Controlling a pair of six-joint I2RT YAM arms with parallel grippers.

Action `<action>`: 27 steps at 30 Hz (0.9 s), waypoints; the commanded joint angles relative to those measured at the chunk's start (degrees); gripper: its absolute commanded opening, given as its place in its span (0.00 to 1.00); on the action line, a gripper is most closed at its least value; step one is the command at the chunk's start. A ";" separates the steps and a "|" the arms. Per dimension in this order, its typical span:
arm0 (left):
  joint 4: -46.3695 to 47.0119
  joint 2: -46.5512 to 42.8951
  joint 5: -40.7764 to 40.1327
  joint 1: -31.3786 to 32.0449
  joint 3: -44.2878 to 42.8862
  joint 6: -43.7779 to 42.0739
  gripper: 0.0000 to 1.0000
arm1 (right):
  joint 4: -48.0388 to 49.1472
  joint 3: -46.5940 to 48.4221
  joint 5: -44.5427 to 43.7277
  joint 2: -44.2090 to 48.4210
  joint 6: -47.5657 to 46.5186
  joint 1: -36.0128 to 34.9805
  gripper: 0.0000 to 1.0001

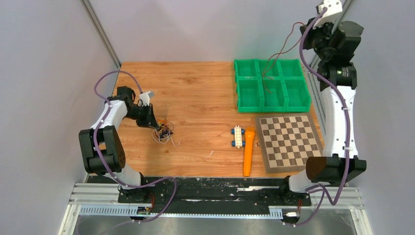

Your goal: Untangle the cables

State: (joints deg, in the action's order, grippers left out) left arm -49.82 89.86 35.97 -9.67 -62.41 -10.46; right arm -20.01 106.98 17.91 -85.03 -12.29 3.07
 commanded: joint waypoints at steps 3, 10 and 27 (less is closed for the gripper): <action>1.66 0.54 1.58 1.88 -3.70 1.03 0.10 | -6.69 5.08 -2.21 -1.20 -3.41 9.12 0.00; 2.28 2.95 1.38 2.91 -7.11 1.15 0.10 | -15.20 3.87 0.04 -4.08 -5.56 17.50 0.00; 3.33 9.99 0.78 2.94 -8.89 1.10 0.10 | -17.31 20.93 11.85 -28.94 3.18 18.89 0.00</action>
State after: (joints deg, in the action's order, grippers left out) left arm -47.72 98.72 35.94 -6.76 -69.08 -9.93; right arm -39.66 118.43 23.97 -112.66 -13.37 22.90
